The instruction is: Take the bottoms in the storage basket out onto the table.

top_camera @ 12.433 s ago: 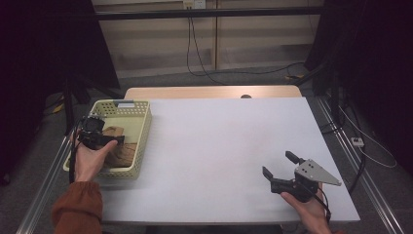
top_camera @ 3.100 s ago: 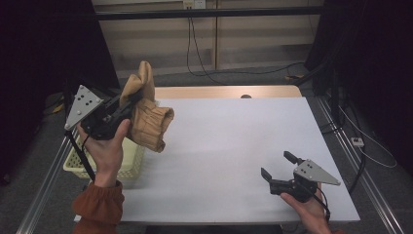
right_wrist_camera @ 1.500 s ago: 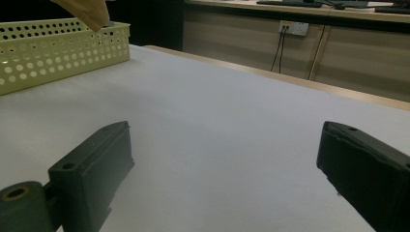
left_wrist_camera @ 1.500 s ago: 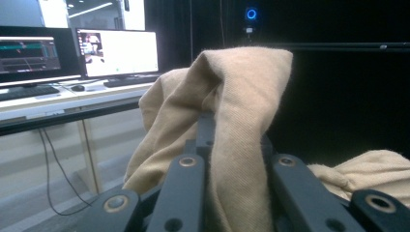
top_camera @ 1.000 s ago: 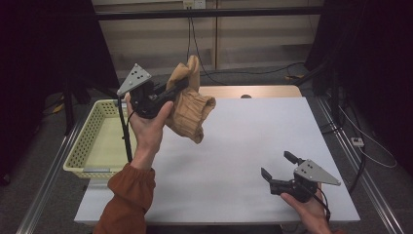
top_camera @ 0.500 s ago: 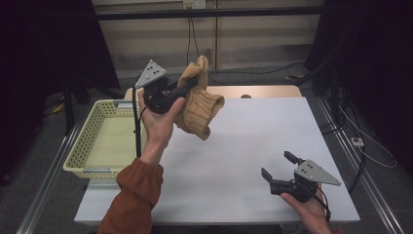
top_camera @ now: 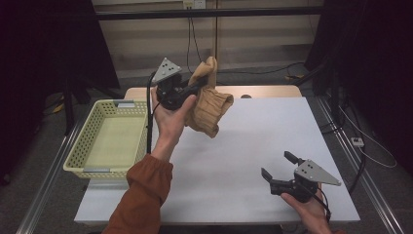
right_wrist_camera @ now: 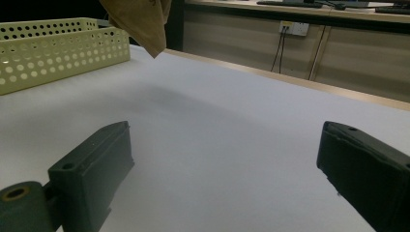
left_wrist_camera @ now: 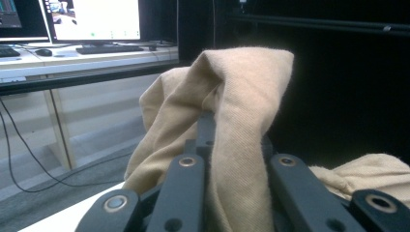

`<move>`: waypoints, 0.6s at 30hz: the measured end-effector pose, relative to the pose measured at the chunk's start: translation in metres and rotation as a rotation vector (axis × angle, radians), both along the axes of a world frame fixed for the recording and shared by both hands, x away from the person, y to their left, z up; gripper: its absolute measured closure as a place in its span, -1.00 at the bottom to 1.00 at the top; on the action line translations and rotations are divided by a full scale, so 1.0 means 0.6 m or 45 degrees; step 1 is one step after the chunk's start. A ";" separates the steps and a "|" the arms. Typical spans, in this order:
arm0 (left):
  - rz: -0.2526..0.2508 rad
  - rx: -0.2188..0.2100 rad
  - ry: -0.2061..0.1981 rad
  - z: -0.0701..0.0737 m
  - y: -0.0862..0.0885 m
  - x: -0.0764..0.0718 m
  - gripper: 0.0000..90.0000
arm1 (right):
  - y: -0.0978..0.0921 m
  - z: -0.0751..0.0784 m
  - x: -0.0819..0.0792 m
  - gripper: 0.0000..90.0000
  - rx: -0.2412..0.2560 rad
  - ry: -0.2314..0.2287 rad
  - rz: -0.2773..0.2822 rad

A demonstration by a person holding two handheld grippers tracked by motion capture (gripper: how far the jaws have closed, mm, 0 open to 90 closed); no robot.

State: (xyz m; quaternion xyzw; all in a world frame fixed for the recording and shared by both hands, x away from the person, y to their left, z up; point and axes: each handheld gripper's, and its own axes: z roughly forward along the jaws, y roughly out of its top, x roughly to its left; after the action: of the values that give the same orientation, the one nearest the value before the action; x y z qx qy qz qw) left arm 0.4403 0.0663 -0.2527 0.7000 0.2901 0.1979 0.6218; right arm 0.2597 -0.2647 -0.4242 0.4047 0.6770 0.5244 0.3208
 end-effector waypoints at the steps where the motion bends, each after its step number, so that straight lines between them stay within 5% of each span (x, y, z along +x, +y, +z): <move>1: -0.003 0.000 0.005 -0.003 -0.002 0.002 0.82 | 0.000 0.000 0.000 -0.88 -0.001 0.002 -0.004; 18: 0.017 0.053 0.080 -0.057 -0.017 0.027 0.81 | -0.001 0.000 -0.001 -0.88 -0.003 0.004 -0.002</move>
State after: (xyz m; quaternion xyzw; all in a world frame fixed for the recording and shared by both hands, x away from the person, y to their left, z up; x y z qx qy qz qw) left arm 0.4563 0.0561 -0.2866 0.7167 0.3101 0.1859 0.5963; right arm 0.2590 -0.2656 -0.4240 0.4056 0.6776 0.5229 0.3207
